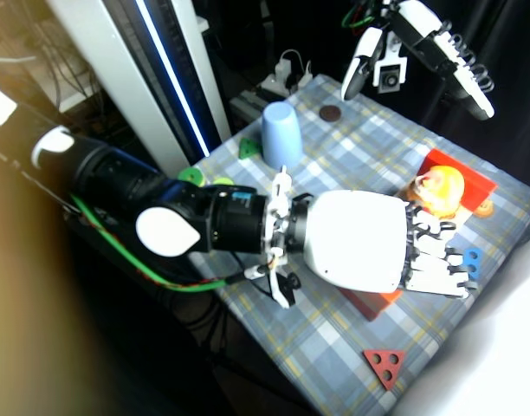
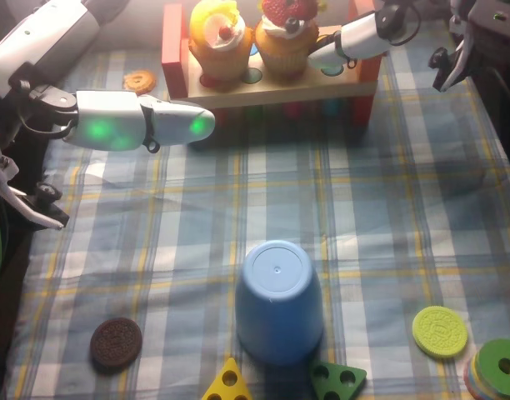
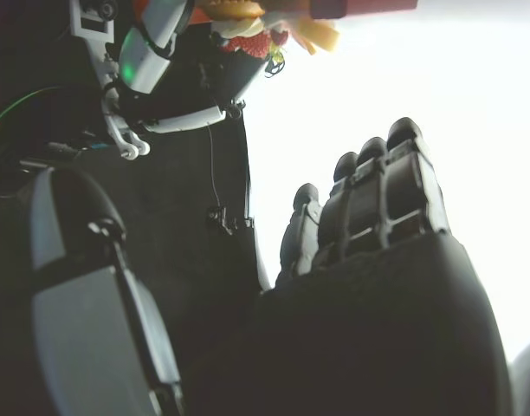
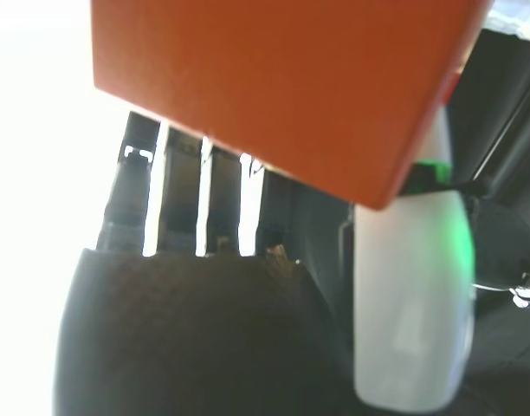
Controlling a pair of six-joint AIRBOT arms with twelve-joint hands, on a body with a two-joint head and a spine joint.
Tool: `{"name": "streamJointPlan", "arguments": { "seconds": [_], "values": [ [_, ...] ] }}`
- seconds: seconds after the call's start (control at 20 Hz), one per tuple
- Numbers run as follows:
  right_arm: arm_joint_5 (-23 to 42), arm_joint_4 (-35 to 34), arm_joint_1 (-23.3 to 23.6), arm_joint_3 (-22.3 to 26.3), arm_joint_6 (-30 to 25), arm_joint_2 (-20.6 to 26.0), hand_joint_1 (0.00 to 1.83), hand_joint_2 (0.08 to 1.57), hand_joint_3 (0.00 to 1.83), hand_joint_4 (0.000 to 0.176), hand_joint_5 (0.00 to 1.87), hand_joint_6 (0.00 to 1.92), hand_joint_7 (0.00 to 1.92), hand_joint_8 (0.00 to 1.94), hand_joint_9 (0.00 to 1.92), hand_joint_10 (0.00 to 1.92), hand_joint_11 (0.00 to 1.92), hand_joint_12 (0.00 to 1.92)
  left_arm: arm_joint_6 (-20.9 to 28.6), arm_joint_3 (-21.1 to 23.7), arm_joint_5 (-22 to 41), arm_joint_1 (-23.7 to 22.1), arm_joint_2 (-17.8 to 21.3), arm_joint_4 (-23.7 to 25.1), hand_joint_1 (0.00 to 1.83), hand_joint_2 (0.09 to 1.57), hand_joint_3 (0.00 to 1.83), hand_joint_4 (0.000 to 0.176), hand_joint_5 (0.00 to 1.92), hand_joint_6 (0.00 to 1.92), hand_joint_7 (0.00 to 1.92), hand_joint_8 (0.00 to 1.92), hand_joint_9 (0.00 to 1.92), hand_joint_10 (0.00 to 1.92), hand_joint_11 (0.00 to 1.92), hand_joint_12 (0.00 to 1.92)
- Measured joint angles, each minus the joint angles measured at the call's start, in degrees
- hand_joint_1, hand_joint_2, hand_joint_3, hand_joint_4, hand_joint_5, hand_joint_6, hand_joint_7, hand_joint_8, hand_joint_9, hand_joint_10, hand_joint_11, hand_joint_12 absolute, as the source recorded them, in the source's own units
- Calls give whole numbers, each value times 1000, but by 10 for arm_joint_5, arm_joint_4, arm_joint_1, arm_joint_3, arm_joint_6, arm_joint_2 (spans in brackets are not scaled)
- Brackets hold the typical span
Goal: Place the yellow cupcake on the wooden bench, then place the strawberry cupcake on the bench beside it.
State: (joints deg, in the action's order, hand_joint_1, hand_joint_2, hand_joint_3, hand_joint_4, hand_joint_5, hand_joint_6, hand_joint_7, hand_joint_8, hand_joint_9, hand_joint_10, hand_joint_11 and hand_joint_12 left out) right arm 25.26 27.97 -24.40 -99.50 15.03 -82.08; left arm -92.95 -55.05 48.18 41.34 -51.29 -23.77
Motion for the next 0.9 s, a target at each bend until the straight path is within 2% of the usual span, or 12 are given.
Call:
{"name": "streamJointPlan", "arguments": {
  "seconds": [0.1,0.15,0.25,0.35,0.5,0.55,0.6,0.65,0.7,0.75,0.8,0.9],
  "values": [
    [0,0,0,7,0,3,1069,979,0,131,236,0,239,0,282,0,0,947,5,0,3,4,0,0,906,777,4,176,0,0,1,0,34,1,16,20],
    [1,0,0,12,0,6,1041,973,0,134,181,0,175,0,222,1,0,813,9,0,4,4,0,0,924,780,4,176,0,0,0,0,22,0,2,16],
    [11,2,0,22,1,12,923,949,0,170,16,0,21,0,86,15,0,388,17,0,10,9,0,2,950,771,0,176,0,0,2,1,20,0,25,30],
    [24,-1,0,29,0,19,901,913,0,176,0,0,0,0,11,2,0,31,24,0,11,12,1,0,984,752,11,176,0,0,0,0,28,6,7,186],
    [48,-17,0,56,3,36,811,891,0,176,0,0,0,0,0,0,0,0,26,7,20,14,9,-2,934,746,0,176,0,0,15,1,65,6,0,559],
    [72,-33,0,85,25,61,776,868,0,176,0,0,0,0,0,0,0,0,41,14,32,22,16,10,910,751,1,176,0,0,4,1,36,6,0,491],
    [95,-53,0,118,60,91,708,860,0,176,0,0,0,0,0,0,0,0,79,19,46,33,25,25,875,753,2,165,0,0,4,0,6,0,0,262],
    [133,-82,-7,154,102,127,636,834,0,176,0,0,0,0,0,0,0,0,134,23,68,51,36,47,899,750,0,125,0,0,0,0,0,0,0,52],
    [184,-120,-26,186,115,162,629,782,0,176,0,0,0,0,0,0,0,0,179,26,95,66,47,63,852,755,3,92,0,0,0,0,0,0,0,10],
    [242,-153,-63,219,139,193,601,793,0,176,0,0,0,0,0,0,0,0,215,31,132,79,57,71,800,788,17,74,0,0,0,0,0,0,0,1],
    [286,-174,-101,246,159,220,624,806,6,176,0,0,0,0,0,0,0,0,243,31,166,90,62,84,788,784,14,80,0,0,0,0,0,0,0,0],
    [351,-211,-165,293,190,253,707,802,1,176,0,0,0,0,0,0,0,0,299,31,224,113,67,100,855,779,10,156,0,0,0,0,0,0,0,0]
  ]
}}
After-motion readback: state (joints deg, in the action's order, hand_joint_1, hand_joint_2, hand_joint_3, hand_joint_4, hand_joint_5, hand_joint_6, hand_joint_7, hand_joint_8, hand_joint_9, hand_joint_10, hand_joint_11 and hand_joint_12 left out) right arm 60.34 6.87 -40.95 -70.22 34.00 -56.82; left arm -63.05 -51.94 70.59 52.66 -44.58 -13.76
